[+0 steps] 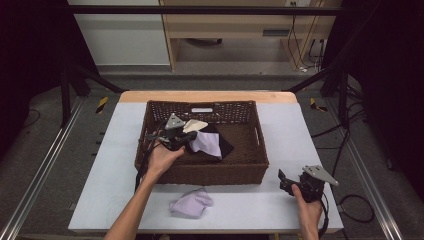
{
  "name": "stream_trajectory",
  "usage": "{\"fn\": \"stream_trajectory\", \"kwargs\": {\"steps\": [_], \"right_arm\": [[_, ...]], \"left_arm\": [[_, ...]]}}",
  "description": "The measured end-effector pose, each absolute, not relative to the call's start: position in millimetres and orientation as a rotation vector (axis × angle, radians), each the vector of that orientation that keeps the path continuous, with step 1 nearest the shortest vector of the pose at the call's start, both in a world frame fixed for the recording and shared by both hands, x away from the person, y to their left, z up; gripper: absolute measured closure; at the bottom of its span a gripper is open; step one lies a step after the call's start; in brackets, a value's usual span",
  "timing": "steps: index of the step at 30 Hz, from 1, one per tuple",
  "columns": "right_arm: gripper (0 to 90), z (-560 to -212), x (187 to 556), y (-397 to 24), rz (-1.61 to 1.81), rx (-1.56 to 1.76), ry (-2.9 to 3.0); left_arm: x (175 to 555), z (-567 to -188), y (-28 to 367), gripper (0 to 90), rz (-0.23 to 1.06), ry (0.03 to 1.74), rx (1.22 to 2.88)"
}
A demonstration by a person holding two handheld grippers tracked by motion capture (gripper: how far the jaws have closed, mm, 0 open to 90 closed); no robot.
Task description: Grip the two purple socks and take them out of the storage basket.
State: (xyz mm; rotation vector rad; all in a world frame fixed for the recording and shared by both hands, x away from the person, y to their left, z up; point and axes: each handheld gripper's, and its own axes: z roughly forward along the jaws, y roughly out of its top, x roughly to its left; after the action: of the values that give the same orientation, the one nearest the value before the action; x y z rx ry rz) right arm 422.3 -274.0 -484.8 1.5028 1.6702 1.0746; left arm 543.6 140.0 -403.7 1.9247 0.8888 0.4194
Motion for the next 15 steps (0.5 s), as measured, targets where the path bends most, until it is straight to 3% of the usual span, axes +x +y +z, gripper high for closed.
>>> {"fn": "stream_trajectory", "kwargs": {"steps": [15], "right_arm": [[4.1,-485,422,-274,1.075,1.503,1.668]], "left_arm": [[523,-355,147,88.1,0.497,0.791,1.732]]}}
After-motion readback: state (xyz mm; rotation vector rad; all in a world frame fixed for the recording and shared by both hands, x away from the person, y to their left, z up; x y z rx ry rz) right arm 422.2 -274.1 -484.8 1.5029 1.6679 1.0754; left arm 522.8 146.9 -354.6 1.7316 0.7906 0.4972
